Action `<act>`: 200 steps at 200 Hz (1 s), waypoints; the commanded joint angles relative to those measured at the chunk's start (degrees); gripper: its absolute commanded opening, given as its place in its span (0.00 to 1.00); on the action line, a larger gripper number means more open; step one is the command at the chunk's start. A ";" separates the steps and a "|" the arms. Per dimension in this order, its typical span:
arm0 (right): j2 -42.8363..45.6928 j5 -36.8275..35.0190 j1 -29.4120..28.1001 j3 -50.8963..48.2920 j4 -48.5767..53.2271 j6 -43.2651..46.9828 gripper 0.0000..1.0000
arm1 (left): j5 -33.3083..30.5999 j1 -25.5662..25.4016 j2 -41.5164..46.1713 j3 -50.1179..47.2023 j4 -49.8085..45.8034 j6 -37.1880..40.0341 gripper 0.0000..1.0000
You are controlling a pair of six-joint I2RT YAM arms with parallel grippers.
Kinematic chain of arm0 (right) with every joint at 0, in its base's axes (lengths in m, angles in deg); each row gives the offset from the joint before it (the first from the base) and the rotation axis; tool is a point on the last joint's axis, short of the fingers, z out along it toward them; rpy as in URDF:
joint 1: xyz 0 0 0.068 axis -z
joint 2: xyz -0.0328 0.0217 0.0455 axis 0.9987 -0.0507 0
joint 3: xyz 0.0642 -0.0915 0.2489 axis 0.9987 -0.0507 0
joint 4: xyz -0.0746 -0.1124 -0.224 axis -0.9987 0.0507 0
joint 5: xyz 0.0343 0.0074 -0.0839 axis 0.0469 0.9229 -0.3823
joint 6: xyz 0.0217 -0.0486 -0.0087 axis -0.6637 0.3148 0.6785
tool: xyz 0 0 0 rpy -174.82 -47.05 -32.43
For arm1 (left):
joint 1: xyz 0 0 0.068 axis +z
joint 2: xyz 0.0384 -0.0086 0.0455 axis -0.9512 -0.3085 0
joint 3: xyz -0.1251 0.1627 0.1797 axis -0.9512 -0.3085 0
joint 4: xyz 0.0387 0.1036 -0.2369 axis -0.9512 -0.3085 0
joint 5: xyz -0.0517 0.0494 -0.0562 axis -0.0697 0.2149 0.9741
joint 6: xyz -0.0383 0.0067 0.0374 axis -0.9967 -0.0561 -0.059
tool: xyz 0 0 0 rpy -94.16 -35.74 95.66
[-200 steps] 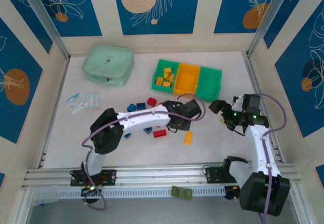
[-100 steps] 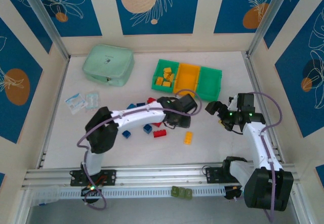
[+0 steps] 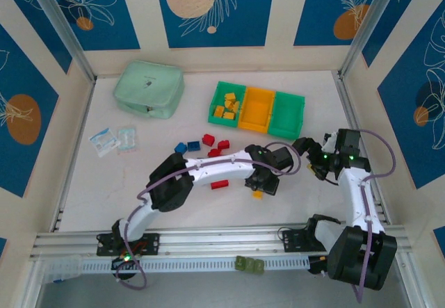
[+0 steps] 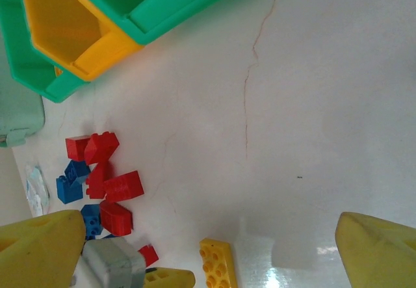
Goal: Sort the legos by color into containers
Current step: Pick up the lego from the middle-left of the table.
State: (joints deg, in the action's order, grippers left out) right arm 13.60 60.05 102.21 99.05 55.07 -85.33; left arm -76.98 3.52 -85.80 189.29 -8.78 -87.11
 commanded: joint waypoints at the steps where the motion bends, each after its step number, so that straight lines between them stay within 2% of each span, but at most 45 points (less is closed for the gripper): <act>1: 0.03 2.56 0.53 -1.08 -0.39 1.03 0.99 | -3.90 -0.31 -1.27 1.76 -4.67 0.06 0.59; 100: -1.08 3.18 0.79 -1.33 -1.50 0.90 0.99 | -1.74 -0.49 -6.99 5.10 -6.34 -0.05 0.59; 159: -1.72 3.53 0.79 -0.98 -1.50 1.16 0.99 | -2.85 -0.40 -6.69 4.37 -6.46 -0.87 0.32; 200: -1.46 3.53 0.71 -1.00 -1.34 1.43 0.99 | -5.93 0.64 -1.09 2.99 -5.68 0.20 0.33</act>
State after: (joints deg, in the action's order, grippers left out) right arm 12.09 61.74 102.71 98.40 53.74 -85.28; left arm -80.57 3.52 -90.98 193.03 -13.72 -87.72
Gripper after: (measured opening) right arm 0.991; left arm 0.324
